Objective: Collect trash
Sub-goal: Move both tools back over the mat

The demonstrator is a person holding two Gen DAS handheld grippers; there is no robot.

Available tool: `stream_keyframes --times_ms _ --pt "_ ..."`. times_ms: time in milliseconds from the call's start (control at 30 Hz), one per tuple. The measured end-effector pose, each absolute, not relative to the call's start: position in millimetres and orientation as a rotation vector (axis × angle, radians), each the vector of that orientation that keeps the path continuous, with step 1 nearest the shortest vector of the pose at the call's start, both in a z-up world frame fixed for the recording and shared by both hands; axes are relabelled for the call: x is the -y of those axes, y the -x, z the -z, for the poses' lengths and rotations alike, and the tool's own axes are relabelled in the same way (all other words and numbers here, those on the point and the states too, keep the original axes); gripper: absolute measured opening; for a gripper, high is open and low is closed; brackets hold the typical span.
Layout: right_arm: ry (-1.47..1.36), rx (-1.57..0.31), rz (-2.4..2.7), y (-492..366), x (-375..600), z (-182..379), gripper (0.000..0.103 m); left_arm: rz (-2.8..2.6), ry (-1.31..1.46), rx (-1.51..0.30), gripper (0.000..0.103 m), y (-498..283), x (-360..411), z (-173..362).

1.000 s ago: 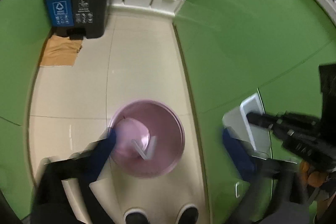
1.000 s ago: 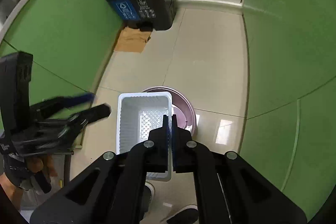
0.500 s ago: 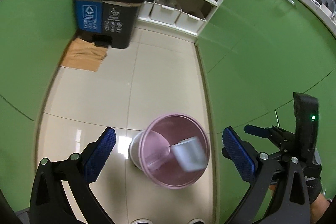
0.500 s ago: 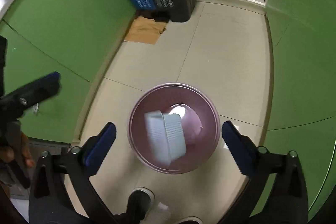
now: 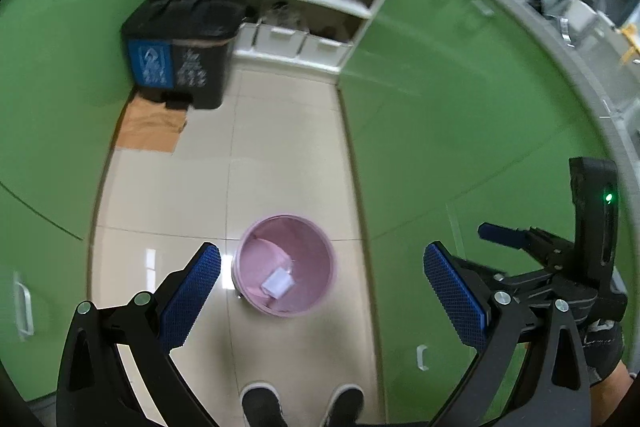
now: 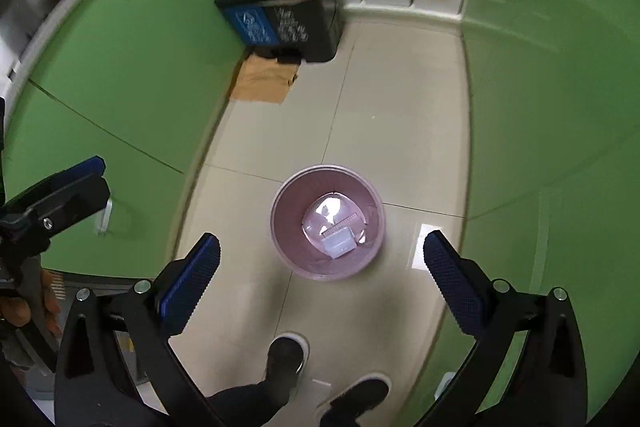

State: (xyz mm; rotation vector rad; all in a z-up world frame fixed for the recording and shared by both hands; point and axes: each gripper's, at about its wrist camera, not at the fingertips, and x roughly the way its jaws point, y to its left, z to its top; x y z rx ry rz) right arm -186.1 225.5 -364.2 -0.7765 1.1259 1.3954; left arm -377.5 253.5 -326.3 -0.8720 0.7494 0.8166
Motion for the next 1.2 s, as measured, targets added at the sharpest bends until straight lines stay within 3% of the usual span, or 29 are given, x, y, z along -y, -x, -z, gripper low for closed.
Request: stream_keyframes --times_ms 333,533,933,1200 --pt "0.639 -1.103 -1.267 134 -129 157 0.1 -0.689 0.742 -0.823 0.097 326 -198 136" --pt "0.527 -1.055 -1.142 89 -48 92 0.1 -0.603 0.613 -0.86 0.097 285 -167 82" --pt "0.323 -1.05 -0.829 -14 115 64 0.1 -0.316 0.441 -0.9 0.097 154 -90 47" --pt "0.301 -1.068 -0.784 -60 165 71 0.1 -0.206 0.375 -0.949 0.097 67 -38 51"
